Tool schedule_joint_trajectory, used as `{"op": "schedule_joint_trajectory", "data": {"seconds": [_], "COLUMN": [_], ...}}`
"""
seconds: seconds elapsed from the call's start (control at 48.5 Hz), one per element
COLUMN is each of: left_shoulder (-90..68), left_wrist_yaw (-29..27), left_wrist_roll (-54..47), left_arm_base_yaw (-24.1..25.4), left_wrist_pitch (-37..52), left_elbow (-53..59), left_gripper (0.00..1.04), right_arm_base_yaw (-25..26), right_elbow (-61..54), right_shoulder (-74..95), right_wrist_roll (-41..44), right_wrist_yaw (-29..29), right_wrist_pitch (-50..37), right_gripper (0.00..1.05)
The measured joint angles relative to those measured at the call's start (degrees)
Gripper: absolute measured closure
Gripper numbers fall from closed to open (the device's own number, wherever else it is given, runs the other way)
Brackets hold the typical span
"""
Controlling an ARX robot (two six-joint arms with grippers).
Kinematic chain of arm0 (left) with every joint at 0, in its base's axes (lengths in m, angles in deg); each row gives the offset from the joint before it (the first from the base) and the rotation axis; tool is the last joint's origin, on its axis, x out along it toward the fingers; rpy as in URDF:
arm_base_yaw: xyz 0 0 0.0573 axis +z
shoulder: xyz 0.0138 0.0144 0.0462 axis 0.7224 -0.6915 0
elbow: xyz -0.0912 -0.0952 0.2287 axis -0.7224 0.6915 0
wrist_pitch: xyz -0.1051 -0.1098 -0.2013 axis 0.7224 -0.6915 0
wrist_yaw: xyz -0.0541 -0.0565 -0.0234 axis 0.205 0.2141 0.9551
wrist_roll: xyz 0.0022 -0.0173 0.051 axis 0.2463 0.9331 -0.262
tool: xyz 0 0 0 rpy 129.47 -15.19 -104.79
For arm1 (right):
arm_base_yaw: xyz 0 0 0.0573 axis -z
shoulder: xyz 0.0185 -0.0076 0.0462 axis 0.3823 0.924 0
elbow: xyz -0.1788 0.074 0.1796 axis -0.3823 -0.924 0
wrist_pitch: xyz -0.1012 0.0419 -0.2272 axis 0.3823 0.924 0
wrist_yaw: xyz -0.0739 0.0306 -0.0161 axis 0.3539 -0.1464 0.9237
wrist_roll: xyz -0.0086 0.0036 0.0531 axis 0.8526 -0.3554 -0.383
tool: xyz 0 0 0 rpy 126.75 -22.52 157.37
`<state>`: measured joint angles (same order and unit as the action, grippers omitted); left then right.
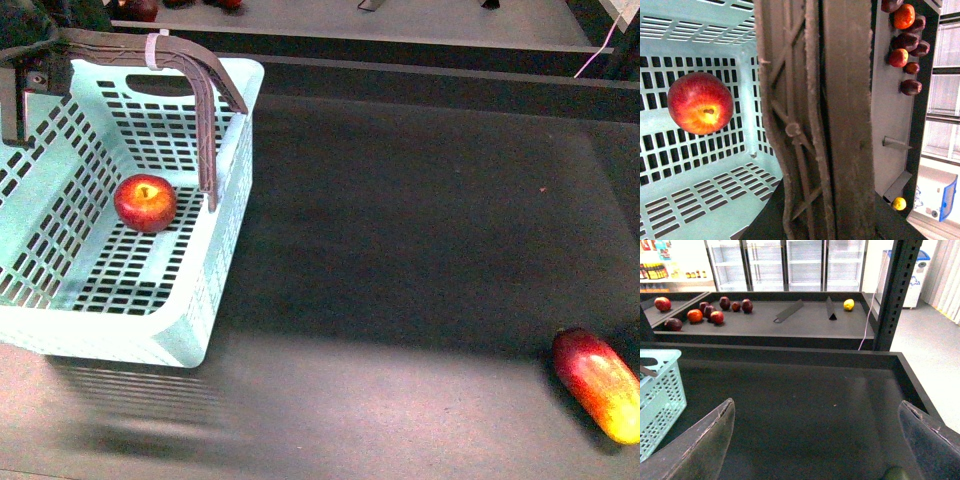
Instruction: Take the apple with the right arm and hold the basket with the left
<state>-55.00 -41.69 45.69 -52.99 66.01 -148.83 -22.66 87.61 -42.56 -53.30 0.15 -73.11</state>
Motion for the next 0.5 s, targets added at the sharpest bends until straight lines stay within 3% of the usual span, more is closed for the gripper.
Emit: {"op": "schedule_joint_trajectory", "data": {"seconds": [0.227,0.413,0.495], "left_shoulder": [-0.5,-0.3,0.8], "left_wrist_yaw": [-0.1,0.3,0.2], "left_wrist_roll": [-0.1,0.8,1.4], "left_arm_base_yaw": [-1.2,-2.0,-2.6], "left_wrist_pitch": [1.6,0.3,-0.8], "left_elbow": [0.0,0.0,0.0], "left_gripper": [0.88,0.62,0.47], "right_arm_base_yaw": [0.0,0.0,0.0], "right_elbow": [0.0,0.0,0.0], "right_shoulder": [0.0,0.0,0.0], "right_wrist_roll": [0.0,0.0,0.0], "right_wrist_yaw": [0.0,0.0,0.0], "right_wrist_pitch": [0.0,0.0,0.0], "right_gripper": [0.09,0.09,0.09]}}
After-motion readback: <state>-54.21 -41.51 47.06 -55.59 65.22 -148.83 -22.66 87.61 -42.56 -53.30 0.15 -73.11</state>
